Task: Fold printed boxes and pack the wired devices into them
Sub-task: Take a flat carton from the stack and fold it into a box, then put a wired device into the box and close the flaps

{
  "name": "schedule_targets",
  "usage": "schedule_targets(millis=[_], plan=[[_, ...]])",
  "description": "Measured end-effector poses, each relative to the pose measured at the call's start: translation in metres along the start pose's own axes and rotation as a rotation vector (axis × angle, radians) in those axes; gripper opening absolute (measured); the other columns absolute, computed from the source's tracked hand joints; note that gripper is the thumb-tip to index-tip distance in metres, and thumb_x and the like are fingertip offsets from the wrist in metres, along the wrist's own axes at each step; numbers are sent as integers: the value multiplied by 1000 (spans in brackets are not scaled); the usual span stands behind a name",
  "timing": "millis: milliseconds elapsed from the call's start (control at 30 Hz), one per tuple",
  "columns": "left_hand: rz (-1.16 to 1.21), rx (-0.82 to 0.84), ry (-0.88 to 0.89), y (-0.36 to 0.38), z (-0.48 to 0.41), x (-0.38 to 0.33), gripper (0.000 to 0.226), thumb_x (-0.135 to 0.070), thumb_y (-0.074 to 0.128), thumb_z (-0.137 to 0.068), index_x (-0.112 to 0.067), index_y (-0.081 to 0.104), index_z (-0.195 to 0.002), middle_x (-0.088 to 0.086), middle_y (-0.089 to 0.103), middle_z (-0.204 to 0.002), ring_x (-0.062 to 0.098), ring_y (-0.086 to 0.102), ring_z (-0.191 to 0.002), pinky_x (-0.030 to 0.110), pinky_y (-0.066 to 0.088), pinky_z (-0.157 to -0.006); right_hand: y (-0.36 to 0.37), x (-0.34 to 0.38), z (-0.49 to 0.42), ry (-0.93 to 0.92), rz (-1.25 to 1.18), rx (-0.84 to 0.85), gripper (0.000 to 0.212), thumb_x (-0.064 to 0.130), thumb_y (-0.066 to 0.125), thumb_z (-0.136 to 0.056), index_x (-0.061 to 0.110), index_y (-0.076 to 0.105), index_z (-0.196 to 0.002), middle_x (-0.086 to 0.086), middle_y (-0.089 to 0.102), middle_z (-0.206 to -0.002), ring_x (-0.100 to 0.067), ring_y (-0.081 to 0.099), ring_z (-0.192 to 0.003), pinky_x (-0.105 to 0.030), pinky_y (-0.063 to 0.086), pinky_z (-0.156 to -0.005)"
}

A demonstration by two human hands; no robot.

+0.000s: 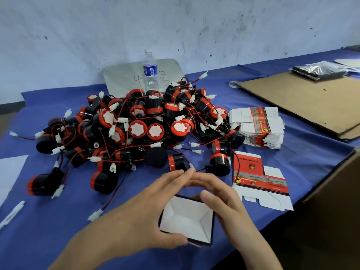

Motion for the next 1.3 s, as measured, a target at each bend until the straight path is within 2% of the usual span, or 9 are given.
schedule_targets(millis=[133, 267, 433, 600, 767, 833, 933, 1067, 1300], plan=[[-114, -15, -125, -9, 8, 7, 120, -51, 81, -64, -75, -17, -127, -43, 27, -101, -12, 32, -106, 7, 36, -88, 21, 10, -6, -98, -20, 22, 28, 24, 53, -89, 20, 58, -116, -6, 63, -116, -41, 62, -89, -47, 50, -80], [-376, -89, -105, -19, 27, 24, 89, -60, 71, -73, -65, 7, -134, -37, 31, -104, -10, 24, -107, 11, 31, -87, 13, 12, -10, -273, 380, -147, 22, 28, 55, -92, 21, 63, -112, 10, 66, -110, -15, 63, -105, -22, 47, -89], [-533, -453, -89, -38, 51, 54, 42, -42, 77, -54, -26, 55, -86, -14, 53, -81, 11, 38, -85, 27, 43, -63, -28, -29, -19, 48, 426, -554, 22, 6, 63, -90, 27, 64, -91, 16, 66, -78, -4, 63, -72, -13, 46, -66], [-668, -351, -197, -3, 37, 65, 61, -26, 97, -25, -23, 62, -74, -12, 60, -75, 13, 41, -85, 32, 36, -70, -11, -59, -48, 272, 237, -486, 22, 31, 63, -92, 24, 59, -113, 3, 67, -79, -14, 69, -64, -38, 58, -74], [-785, -144, -228, 2, 34, 51, 58, -54, 91, -21, -32, 67, -70, -19, 60, -69, 10, 60, -80, 46, 51, -83, -1, -69, -97, 423, 163, -382, 43, 56, 52, -90, 43, 42, -130, -9, 68, -89, -18, 69, -57, -27, 53, -50], [-915, 58, -263, 8, 32, 41, 50, -52, 86, -48, -27, 70, -88, -12, 65, -86, 9, 62, -97, 69, 27, -106, -1, -72, -112, 479, 253, -318, 44, 59, 54, -88, 41, 45, -128, -10, 67, -98, -18, 68, -55, -25, 51, -47], [-830, 253, -376, 29, 27, 50, 39, -28, 56, -92, -16, 49, -128, -2, 52, -128, 13, 31, -135, 59, -29, -102, -4, -77, -128, 502, 316, -277, 34, 42, 64, -88, 32, 47, -116, -11, 64, -89, -18, 61, -49, -23, 49, -46], [-711, 219, -352, 38, 33, 62, 31, -23, 51, -94, -18, 56, -125, -5, 47, -135, 14, 29, -137, 43, 7, -119, -17, -93, -135, 542, 290, -304, 23, 16, 60, -92, 14, 44, -107, -20, 64, -92, -27, 65, -60, -32, 57, -52], [-574, -41, -309, 47, 25, 61, 28, -30, 44, -98, -16, 58, -118, -6, 38, -134, 14, 30, -131, 35, 39, -95, -36, -92, -125, 479, 140, -409, 16, 6, 42, -102, -5, 54, -104, -15, 61, -67, -18, 62, -42, -28, 54, -44]])
Point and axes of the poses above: each hand's wrist, its own z-axis away from the middle knuckle, its own y-axis out of the palm, x = y × z, the point moved 4 cm from there along -z, towards the middle knuckle
